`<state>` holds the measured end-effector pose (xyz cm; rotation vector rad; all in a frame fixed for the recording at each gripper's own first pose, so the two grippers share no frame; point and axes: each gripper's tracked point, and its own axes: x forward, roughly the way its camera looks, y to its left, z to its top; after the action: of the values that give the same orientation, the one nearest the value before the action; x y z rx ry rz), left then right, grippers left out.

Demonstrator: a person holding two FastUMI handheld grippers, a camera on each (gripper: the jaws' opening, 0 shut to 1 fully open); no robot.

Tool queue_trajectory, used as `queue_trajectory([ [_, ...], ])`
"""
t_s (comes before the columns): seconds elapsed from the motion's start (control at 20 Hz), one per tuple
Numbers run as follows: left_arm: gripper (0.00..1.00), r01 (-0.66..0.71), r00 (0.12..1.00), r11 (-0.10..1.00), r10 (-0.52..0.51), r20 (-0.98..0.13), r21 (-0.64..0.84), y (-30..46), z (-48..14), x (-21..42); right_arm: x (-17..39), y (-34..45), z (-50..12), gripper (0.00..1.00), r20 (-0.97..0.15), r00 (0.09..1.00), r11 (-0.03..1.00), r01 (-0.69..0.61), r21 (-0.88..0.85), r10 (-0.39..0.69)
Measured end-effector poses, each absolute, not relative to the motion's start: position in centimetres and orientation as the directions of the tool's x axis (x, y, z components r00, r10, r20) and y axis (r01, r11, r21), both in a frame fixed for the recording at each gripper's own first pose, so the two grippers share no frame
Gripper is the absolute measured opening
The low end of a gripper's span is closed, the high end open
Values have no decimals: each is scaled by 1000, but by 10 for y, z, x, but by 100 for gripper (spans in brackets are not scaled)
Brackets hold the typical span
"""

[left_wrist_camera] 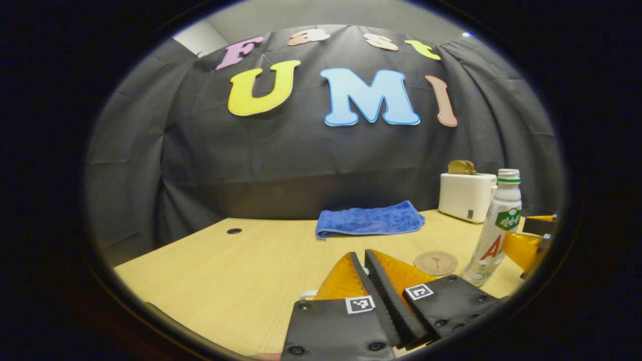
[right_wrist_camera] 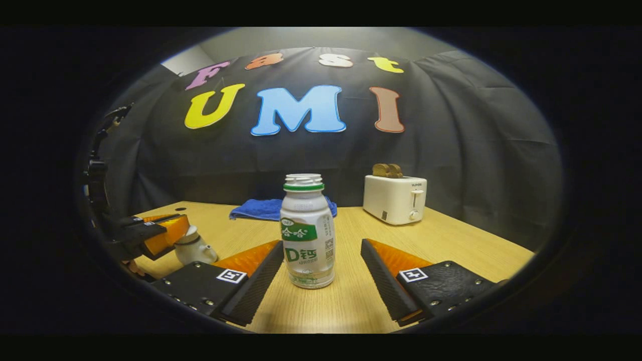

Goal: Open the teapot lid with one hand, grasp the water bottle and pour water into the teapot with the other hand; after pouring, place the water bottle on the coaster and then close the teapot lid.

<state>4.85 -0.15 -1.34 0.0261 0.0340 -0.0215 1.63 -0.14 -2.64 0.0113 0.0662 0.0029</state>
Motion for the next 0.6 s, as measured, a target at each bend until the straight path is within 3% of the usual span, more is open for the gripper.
queue_trajectory([
  [0.6, 10, -32, 999, 999, 32, 13, 25, 41, 16, 30, 28, 8, -38, 95, -111, 993, 999, -36, -12, 34],
])
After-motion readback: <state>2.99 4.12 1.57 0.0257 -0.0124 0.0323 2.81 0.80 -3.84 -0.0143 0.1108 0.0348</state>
